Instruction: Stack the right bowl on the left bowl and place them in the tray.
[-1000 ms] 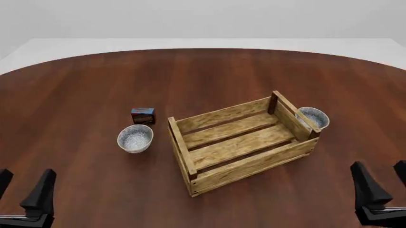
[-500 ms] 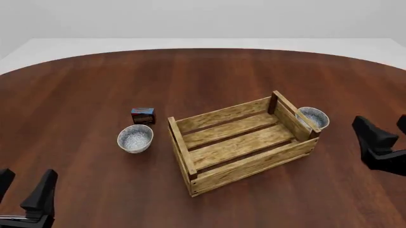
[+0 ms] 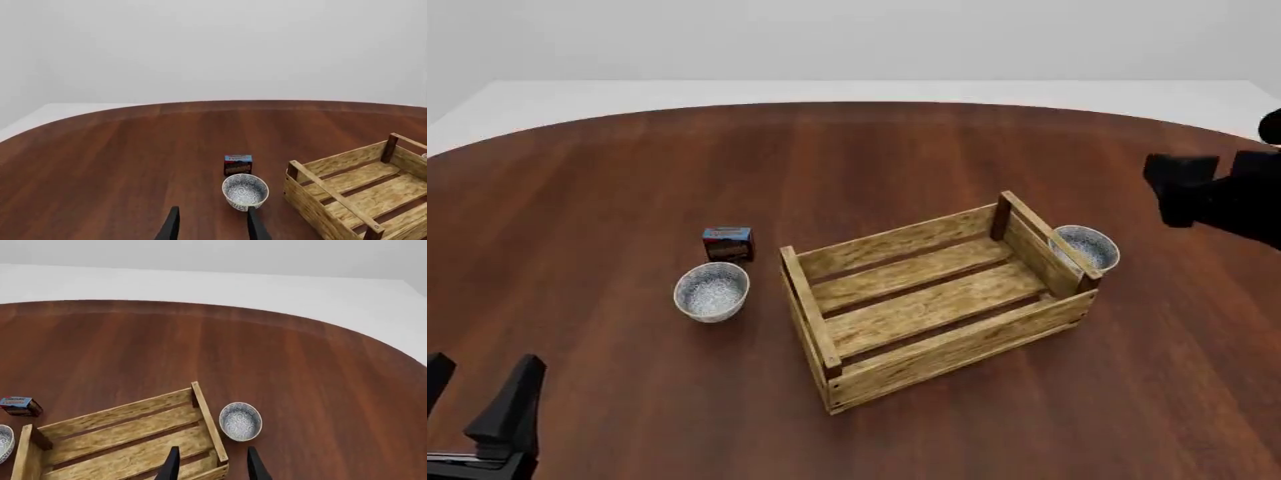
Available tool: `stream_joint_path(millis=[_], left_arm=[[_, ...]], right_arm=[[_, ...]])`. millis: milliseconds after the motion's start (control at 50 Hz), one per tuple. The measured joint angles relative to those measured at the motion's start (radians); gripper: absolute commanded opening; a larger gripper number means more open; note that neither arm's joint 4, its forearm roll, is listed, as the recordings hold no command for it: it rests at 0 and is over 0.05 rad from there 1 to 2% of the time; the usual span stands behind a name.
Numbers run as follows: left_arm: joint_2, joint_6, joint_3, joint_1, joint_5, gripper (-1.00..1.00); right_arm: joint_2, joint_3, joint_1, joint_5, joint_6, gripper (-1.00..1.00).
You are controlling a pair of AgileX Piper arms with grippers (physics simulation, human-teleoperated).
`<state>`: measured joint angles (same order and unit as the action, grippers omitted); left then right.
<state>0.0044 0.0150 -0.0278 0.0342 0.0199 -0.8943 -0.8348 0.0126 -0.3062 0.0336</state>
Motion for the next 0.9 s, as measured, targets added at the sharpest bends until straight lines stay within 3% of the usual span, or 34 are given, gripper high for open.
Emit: stream_joint_path(millis=[580, 900], left_arm=[[-0.003, -0.004, -0.006, -0.001, 0.006, 1.00], [-0.004, 0.000, -0.009, -0.007, 0.008, 1.00]], right_arm=[[-0.437, -0.369, -0.131, -0.089, 0.048, 1.00], [-0.621, -0.472, -0.186, -0.115, 0.050, 1.00]])
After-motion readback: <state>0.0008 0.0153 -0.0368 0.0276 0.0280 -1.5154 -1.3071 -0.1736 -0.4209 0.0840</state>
